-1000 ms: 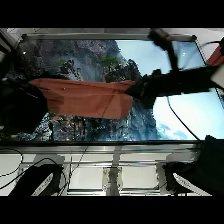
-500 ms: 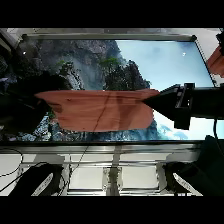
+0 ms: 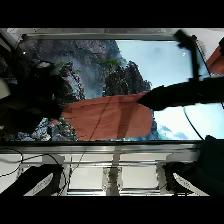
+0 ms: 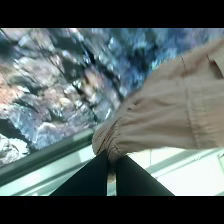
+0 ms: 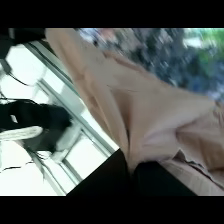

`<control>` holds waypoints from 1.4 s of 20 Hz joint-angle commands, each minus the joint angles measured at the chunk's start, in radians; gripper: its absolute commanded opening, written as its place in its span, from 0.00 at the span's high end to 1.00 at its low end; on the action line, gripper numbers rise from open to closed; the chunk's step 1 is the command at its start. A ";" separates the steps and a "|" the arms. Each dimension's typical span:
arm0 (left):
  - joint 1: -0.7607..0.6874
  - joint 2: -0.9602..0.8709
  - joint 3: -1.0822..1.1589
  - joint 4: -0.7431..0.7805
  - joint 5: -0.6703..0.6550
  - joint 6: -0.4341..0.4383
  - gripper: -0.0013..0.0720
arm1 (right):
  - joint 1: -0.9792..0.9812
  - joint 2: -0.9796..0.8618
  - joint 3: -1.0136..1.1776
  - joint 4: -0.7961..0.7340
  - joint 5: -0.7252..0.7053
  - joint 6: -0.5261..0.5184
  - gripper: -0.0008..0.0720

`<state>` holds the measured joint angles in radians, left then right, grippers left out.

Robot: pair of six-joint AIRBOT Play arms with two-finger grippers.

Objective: Fold the clothes and pants, and hang the long-sleeved shirts on hangers.

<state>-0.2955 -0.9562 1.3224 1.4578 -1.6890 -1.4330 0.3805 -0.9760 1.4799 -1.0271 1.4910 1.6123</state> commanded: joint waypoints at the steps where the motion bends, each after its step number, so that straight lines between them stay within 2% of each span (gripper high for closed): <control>1: 0.001 -0.145 0.001 0.007 0.052 0.054 0.94 | -0.002 -0.158 0.000 -0.091 -0.021 -0.026 0.98; 6: 0.001 -0.215 0.001 0.216 0.404 0.054 0.94 | -0.100 -0.322 0.000 -0.155 -0.275 -0.157 0.98; 8: 0.001 -0.218 0.001 0.241 0.509 0.054 0.94 | -0.140 -0.343 0.001 -0.153 -0.381 -0.204 0.98; 12: 0.001 -0.229 0.001 0.240 0.671 0.054 0.94 | -0.163 -0.346 0.001 -0.149 -0.503 -0.310 0.98; 15: 0.000 -0.280 0.001 0.240 0.717 0.077 0.94 | -0.163 -0.367 0.001 -0.155 -0.542 -0.350 0.98; 21: 0.000 -0.420 0.000 0.241 0.743 0.214 0.94 | -0.164 -0.467 -0.001 -0.158 -0.493 -0.354 0.98; 26: 0.000 -0.436 -0.030 0.240 0.661 0.299 0.94 | -0.164 -0.487 -0.002 -0.175 -0.233 -0.358 0.98; 28: 0.000 -0.436 -0.071 0.240 0.632 0.301 0.94 | -0.166 -0.487 -0.032 -0.177 -0.153 -0.346 0.98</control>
<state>-0.2955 -1.3842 1.2858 1.6928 -1.0073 -1.1675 0.2165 -1.4551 1.4693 -1.1900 1.1843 1.2575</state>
